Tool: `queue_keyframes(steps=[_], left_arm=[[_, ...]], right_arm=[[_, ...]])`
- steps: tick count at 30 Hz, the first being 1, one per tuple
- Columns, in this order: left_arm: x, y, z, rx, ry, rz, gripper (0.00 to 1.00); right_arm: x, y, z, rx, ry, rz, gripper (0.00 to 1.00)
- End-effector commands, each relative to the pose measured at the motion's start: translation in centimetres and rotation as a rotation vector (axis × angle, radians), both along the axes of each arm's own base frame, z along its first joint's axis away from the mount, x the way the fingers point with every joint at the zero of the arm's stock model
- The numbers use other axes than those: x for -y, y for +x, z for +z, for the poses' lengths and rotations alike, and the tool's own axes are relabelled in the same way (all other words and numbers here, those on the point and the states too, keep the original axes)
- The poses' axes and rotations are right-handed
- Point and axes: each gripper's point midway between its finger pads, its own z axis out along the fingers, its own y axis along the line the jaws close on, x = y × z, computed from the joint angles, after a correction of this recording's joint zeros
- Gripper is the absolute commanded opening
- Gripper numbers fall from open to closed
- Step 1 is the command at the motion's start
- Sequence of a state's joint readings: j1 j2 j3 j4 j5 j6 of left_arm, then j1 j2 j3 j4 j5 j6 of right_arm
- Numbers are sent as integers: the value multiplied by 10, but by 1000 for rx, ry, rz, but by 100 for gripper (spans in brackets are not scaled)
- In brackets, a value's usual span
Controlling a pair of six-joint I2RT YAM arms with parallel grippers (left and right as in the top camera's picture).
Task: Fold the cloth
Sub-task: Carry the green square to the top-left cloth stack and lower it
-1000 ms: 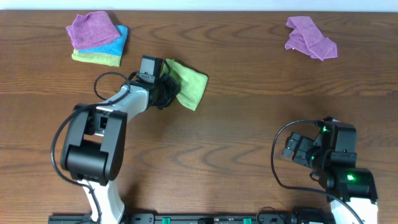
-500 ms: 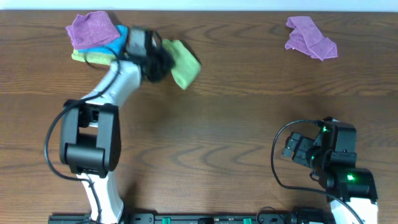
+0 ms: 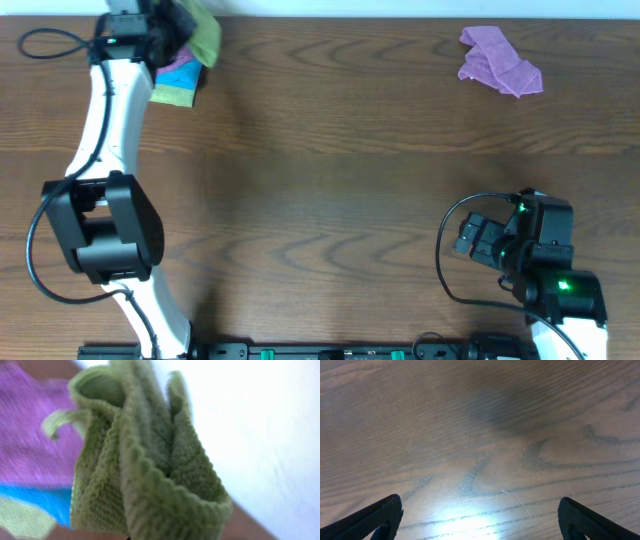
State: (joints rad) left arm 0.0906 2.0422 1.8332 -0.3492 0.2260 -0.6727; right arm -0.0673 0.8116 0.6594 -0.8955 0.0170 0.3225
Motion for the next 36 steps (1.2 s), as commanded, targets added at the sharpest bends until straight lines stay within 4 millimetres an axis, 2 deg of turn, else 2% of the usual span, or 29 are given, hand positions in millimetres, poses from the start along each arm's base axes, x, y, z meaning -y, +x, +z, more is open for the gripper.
queue_keyframes(steps=[1,3,10,15,19,26,36], left_arm=[[-19,8,2,31,43,35,6],[-24,14,-1,46,43,43,6],[-40,36,-36,63,-14,74,6],[-49,42,-53,59,-8,96,5],[-51,39,-65,21,-9,100,6],[-58,30,-75,-27,10,99,6],[-80,9,-98,-153,120,166,6]], right_arm=[[3,-1,-2,-3,-1,-24,99],[3,-1,-2,-3,-1,-24,99],[3,-1,-2,-3,-1,-24,99],[3,-1,-2,-4,-1,-24,99],[3,-1,-2,-3,-1,-25,99],[3,-1,-2,-3,-1,-24,99],[3,-1,-2,-3,-1,-24,99]])
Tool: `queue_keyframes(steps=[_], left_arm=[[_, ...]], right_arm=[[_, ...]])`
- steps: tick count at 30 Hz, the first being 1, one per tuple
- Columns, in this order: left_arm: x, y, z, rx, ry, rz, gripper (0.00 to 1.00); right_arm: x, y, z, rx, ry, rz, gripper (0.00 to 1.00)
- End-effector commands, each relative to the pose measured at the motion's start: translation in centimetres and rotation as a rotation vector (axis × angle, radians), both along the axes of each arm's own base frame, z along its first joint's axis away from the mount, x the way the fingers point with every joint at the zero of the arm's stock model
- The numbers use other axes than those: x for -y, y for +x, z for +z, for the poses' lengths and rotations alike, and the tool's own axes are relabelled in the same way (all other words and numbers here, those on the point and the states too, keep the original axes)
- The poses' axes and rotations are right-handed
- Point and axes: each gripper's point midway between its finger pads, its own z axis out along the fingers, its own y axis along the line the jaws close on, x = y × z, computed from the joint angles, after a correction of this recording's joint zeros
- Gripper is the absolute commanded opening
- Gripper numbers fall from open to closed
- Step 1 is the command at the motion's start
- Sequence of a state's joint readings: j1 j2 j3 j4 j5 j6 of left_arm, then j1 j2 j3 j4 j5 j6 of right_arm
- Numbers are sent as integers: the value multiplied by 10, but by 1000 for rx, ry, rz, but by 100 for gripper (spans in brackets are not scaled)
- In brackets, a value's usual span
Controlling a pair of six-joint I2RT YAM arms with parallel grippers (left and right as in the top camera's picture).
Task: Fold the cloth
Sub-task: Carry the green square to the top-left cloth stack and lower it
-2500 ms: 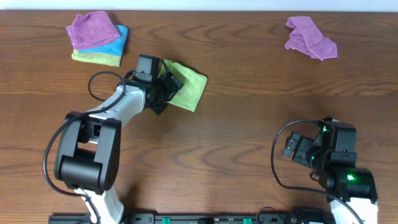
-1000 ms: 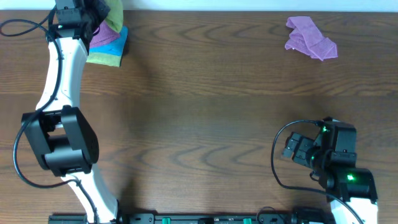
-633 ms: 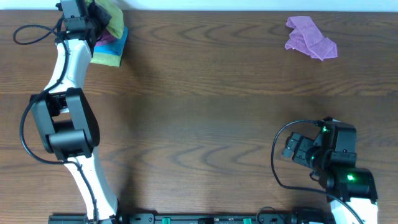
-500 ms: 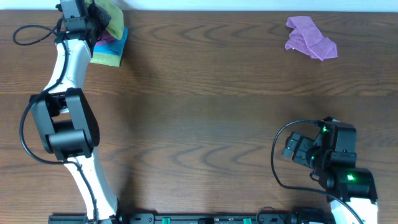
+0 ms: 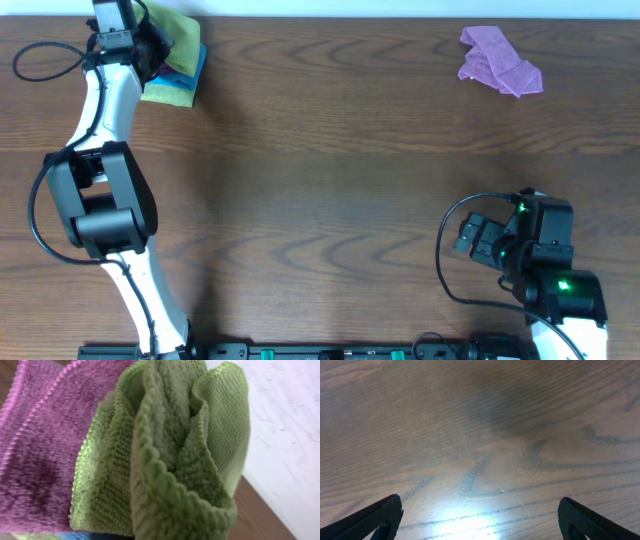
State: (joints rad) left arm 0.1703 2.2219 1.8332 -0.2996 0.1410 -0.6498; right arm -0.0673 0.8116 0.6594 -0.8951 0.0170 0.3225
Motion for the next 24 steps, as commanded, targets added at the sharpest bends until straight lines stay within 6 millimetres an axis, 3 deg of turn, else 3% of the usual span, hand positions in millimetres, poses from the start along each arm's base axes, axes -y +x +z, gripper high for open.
queue_keyframes(steps=[1,14,21,24], left_arm=[[-19,-5,-3,-31,79,43,6],[-57,-26,-19,-125,154,154,6],[-58,-26,-19,-126,154,150,17],[-57,-26,-20,-126,149,145,40]], right_arm=[[3,-1,-2,-4,-1,-24,99],[3,-1,-2,-4,-1,-24,99],[3,-1,-2,-4,-1,-24,99],[3,-1,-2,-4,-1,-24,99]])
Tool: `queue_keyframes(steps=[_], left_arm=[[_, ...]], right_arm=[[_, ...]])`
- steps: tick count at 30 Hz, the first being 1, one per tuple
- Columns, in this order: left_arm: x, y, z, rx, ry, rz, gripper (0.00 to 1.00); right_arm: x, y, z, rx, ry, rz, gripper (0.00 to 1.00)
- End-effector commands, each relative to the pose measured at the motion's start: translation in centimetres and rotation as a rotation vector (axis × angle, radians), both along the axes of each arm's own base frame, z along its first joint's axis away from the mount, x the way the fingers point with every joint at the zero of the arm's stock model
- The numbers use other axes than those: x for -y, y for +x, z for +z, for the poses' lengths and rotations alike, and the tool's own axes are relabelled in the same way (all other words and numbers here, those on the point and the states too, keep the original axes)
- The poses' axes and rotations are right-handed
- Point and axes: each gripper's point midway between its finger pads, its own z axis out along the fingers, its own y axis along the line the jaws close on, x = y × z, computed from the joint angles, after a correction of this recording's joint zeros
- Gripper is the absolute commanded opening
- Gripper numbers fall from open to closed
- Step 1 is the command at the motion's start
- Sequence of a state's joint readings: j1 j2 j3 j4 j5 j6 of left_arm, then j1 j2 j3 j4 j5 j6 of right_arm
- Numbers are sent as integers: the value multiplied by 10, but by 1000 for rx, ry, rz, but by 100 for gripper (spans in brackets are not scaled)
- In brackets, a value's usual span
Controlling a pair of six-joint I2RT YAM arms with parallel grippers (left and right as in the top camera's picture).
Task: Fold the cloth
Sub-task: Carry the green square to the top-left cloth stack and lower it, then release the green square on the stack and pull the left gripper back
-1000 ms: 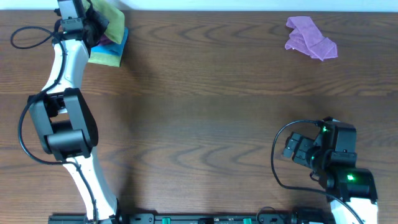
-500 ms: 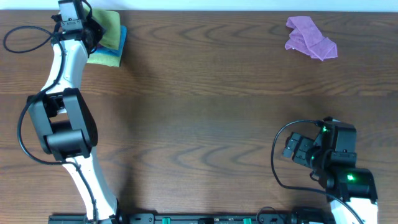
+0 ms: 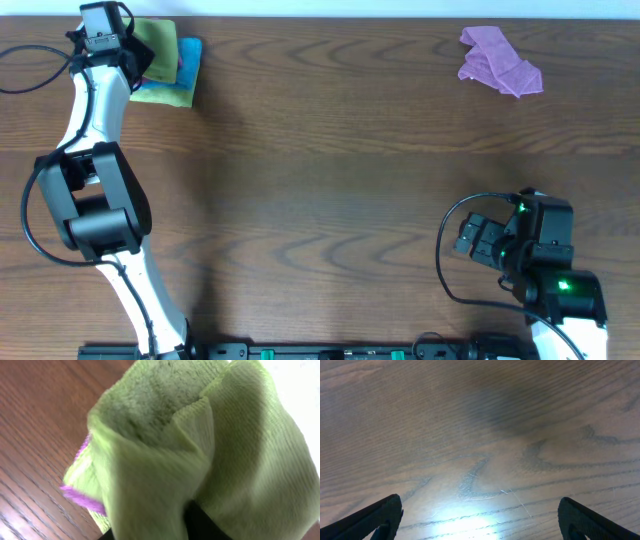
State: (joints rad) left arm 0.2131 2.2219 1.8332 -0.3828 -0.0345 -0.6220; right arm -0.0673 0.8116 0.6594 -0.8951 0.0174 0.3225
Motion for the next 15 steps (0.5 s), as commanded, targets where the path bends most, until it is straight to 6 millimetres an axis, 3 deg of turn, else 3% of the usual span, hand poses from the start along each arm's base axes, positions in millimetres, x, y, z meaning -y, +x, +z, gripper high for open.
queue_keyframes(steps=[1,2,8,15], left_arm=[[-5,-1,-6,-18,20,2,68],[-5,-1,-6,-20,19,2,80],[-4,-1,-5,-18,11,-3,98],[-5,-9,11,-20,12,-7,95]], right_arm=[[3,-1,-2,-4,-1,-24,99],[3,-1,-2,-4,-1,-24,99],[3,-1,-2,-4,-1,-24,99],[3,-1,-2,-4,-1,-24,99]])
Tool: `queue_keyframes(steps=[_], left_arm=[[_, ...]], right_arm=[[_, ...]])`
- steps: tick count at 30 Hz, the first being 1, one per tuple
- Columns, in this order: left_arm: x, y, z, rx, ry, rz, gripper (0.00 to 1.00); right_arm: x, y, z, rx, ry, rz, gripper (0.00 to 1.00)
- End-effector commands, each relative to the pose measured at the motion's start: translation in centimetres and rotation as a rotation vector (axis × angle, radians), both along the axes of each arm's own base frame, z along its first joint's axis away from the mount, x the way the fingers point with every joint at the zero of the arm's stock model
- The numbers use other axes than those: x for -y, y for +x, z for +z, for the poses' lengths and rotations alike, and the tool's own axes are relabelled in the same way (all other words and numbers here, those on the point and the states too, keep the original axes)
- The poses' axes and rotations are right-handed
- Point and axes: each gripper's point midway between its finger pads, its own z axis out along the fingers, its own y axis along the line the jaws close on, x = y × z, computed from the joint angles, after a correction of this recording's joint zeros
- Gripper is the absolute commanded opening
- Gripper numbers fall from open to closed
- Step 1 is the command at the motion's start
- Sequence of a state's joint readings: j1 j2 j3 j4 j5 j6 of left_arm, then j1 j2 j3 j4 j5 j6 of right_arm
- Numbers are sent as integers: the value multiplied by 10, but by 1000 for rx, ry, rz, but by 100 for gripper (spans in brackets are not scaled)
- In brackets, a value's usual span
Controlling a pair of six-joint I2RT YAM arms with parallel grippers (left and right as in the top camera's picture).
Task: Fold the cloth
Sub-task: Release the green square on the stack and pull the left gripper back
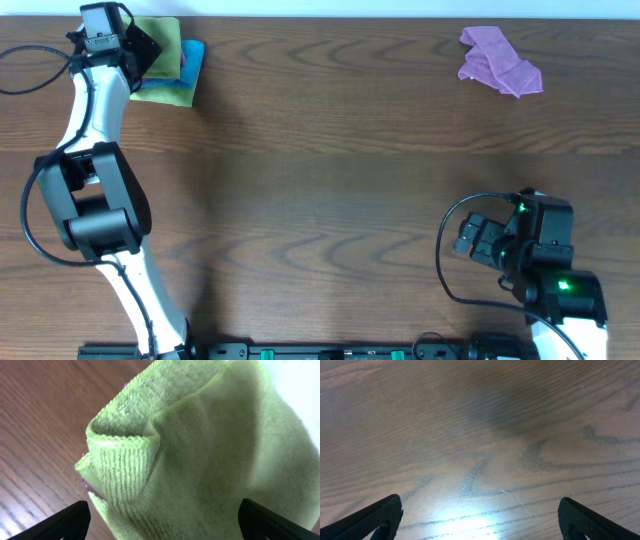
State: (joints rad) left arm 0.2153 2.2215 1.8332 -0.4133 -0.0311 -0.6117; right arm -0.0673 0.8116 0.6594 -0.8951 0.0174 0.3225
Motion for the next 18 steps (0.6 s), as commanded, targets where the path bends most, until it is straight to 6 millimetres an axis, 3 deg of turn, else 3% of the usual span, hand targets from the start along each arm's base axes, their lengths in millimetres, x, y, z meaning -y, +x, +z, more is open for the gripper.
queue_keyframes(steps=[1,11,18], left_arm=[[-6,-6,19,7,17,3,95],[0,-47,77,-27,32,6,95],[39,-89,94,-140,-13,-84,96]], right_arm=[[3,-1,-2,-4,-1,-24,99],[3,-1,-2,-4,-1,-24,99],[3,-1,-2,-4,-1,-24,99]])
